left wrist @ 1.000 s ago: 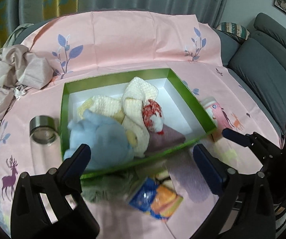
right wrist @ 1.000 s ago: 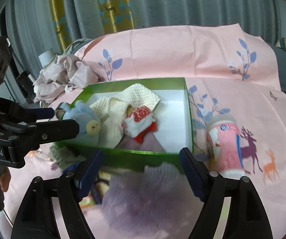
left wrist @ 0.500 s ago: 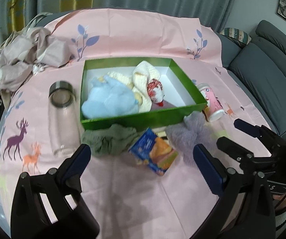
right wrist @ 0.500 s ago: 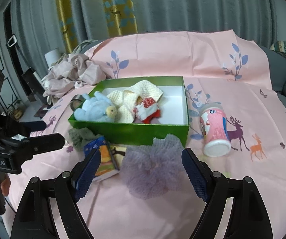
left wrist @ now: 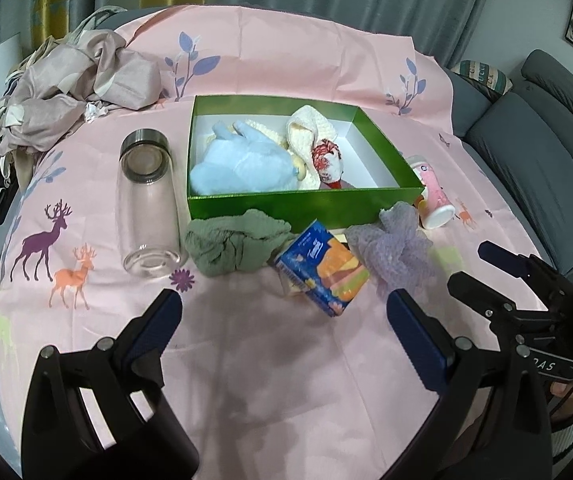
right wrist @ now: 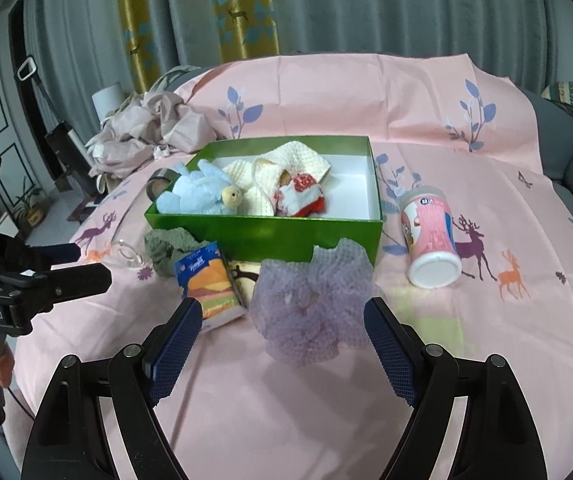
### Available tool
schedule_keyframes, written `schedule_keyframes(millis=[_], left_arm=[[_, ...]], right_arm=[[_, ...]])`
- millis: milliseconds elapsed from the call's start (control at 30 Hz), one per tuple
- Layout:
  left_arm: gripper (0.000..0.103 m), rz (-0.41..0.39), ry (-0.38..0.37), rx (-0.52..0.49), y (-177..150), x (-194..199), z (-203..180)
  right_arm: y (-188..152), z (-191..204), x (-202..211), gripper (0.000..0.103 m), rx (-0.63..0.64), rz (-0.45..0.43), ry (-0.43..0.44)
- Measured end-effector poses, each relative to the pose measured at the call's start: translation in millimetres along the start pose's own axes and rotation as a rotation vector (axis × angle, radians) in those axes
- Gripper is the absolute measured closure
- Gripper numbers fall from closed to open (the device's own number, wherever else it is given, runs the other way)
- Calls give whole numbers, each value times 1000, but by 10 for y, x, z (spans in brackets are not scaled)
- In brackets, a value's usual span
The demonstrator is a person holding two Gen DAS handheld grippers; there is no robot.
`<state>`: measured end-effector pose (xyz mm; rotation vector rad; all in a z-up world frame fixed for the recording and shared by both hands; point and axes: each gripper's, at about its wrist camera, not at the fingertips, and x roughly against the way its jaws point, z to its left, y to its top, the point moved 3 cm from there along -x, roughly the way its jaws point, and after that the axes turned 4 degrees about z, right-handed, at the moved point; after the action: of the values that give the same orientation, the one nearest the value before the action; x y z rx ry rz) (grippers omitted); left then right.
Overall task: Organize soft objects
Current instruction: 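Withdraw the right gripper and move toward the lavender mesh bath puff, then grasp the lavender mesh bath puff with the right gripper and lift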
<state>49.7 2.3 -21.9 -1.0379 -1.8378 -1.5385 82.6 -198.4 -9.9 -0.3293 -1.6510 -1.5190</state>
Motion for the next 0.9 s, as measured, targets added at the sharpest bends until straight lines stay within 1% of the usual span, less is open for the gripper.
schedule_keyframes(millis=[133, 367, 467, 567, 667, 900], left_arm=[[1, 21, -3, 6, -70, -52, 8], [1, 62, -13, 8, -181, -162, 6], [1, 74, -20, 10, -206, -209, -5], [1, 82, -34, 11, -226, -249, -14], [1, 89, -63, -4, -243, -278, -89], [1, 93, -127, -83, -258, -374, -399]], right_arm=[[-100, 15, -41, 19, -7, 19, 8], [-325, 20, -169, 19, -6, 93, 27], [-386, 16, -187, 19, -10, 111, 44], [-425, -8, -188, 19, -23, 107, 50], [-432, -119, -161, 19, -66, 81, 46], [-487, -440, -237, 19, -169, 90, 38]])
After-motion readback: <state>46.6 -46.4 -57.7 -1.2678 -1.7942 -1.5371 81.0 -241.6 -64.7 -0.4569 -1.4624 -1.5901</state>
